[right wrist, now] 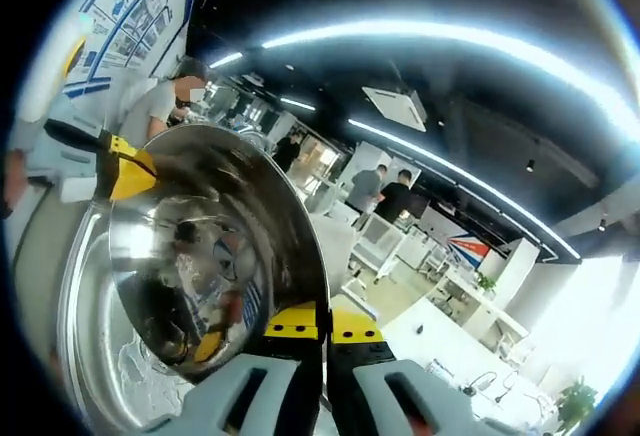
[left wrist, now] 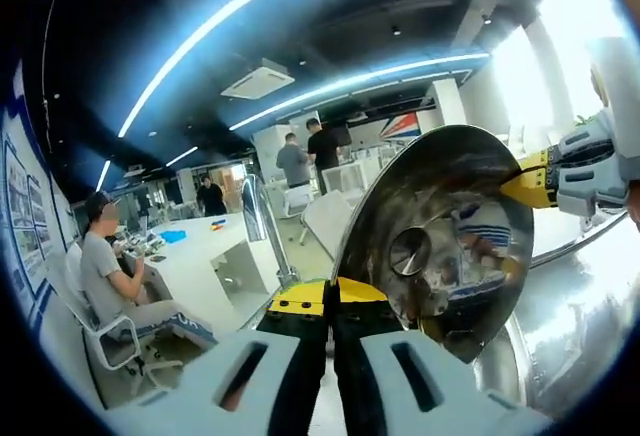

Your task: Pick up bowl with dirty water move over sink pour dirty water into sink return bowl to place

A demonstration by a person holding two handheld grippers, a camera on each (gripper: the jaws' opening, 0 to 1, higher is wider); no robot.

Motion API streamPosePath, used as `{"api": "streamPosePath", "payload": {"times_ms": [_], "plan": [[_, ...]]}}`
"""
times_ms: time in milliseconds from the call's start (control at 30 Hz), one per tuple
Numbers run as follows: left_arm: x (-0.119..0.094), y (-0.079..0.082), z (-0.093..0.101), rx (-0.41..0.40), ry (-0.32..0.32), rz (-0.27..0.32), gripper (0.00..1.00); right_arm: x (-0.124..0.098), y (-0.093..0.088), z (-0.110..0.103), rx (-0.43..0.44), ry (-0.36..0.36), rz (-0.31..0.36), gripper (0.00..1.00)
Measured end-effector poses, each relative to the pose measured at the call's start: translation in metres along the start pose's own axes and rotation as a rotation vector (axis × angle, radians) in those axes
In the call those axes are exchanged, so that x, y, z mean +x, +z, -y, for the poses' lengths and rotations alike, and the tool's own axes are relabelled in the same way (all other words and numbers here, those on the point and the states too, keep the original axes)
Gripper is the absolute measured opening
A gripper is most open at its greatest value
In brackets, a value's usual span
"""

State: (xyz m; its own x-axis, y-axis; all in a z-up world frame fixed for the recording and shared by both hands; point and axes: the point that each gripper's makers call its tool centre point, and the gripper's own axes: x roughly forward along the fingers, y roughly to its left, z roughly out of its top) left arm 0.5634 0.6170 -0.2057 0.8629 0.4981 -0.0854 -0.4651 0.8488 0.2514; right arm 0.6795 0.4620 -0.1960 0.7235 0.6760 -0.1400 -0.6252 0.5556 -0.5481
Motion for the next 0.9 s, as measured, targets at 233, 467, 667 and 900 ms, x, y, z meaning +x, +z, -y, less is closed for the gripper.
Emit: {"api": "streamPosePath", "payload": {"times_ms": [233, 467, 667, 900], "plan": [[-0.002, 0.024, -0.01, 0.007, 0.034, 0.082, 0.0, -0.007, 0.02, 0.013, -0.003, -0.042, 0.072, 0.0], [-0.004, 0.039, -0.013, 0.034, 0.049, 0.123, 0.0, -0.014, 0.032, 0.021, -0.023, -0.077, 0.115, 0.0], [-0.01, 0.053, -0.017, 0.044, 0.066, 0.163, 0.0, -0.02, 0.04, 0.026, -0.022, -0.096, 0.151, 0.0], [-0.021, 0.073, -0.017, 0.058, 0.094, 0.241, 0.0, -0.03, 0.055, 0.039, -0.04, -0.133, 0.206, 0.0]]}}
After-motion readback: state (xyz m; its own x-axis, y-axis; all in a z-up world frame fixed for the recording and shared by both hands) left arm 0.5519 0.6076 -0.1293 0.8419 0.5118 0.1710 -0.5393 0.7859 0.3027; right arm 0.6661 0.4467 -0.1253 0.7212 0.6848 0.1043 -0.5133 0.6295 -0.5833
